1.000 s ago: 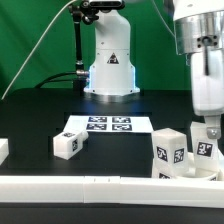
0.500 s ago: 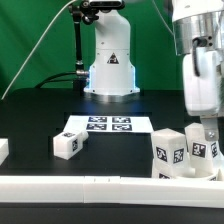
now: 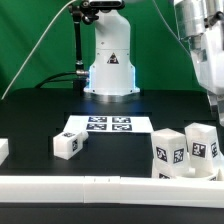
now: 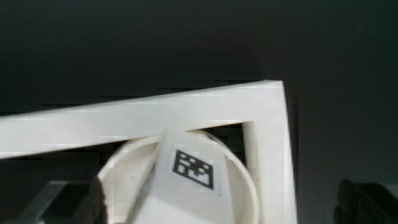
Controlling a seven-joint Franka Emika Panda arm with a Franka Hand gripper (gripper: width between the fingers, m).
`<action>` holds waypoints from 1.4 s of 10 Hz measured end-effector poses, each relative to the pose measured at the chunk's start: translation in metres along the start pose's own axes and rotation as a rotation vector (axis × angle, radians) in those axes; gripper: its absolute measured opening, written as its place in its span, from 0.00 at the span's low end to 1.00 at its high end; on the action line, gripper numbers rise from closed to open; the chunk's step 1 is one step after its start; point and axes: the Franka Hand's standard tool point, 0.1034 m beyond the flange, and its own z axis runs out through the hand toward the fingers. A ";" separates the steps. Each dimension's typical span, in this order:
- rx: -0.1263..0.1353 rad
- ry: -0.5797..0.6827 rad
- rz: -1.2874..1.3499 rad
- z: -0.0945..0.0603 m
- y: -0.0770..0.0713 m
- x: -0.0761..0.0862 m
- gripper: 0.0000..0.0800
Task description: Assemble stool
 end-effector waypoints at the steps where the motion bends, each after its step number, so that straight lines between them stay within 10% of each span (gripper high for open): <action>1: -0.001 0.001 -0.082 0.000 0.000 0.000 0.81; 5: -0.082 0.018 -0.562 0.000 0.001 -0.003 0.81; 11: -0.096 0.011 -1.002 0.000 -0.001 -0.001 0.81; 14: -0.146 0.015 -1.351 -0.001 0.001 0.002 0.81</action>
Offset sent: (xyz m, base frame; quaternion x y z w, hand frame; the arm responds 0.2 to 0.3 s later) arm 0.0058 -0.0011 0.0017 -0.0794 0.0185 -0.3386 0.9374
